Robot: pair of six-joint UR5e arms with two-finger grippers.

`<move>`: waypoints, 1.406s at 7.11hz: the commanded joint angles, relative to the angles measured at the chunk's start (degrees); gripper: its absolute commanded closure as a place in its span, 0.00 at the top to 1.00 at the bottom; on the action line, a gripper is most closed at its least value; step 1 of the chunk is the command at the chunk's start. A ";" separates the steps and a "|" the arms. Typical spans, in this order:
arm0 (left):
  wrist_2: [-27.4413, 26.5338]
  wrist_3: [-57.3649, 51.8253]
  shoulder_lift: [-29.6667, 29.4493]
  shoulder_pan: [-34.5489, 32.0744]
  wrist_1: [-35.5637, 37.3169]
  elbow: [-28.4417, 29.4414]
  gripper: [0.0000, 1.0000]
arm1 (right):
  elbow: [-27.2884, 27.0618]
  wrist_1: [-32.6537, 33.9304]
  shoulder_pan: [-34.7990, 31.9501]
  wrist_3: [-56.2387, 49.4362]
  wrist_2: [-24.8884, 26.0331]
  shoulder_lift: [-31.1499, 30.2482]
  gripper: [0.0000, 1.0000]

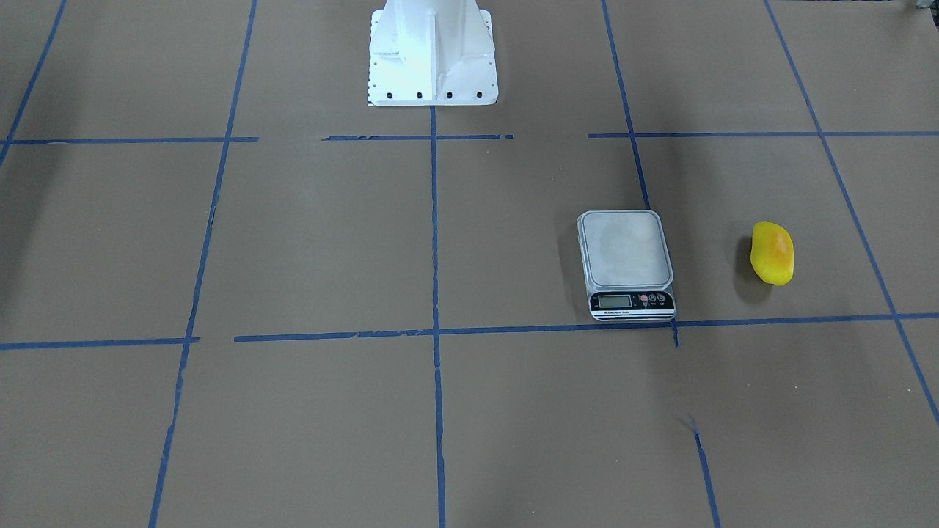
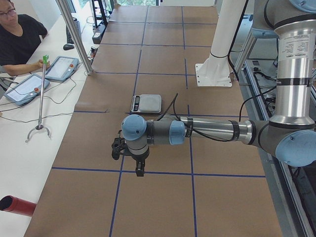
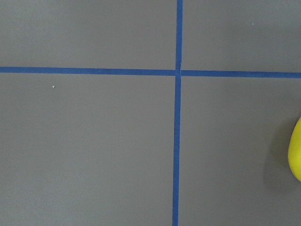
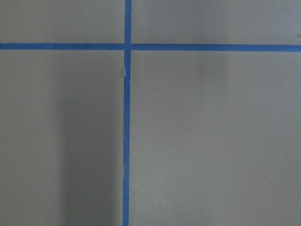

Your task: Weigh mango

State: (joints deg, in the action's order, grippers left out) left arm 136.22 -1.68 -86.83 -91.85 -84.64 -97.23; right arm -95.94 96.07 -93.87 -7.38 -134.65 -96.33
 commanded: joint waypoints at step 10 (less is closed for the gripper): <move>-15.26 39.74 -0.44 32.33 -37.35 -0.35 1.00 | 0.05 0.00 0.00 0.00 0.00 0.00 1.00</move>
State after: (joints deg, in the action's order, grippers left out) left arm 123.15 37.65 -87.06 -60.95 -118.97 -100.51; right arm -95.94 96.06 -93.87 -7.36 -134.65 -96.33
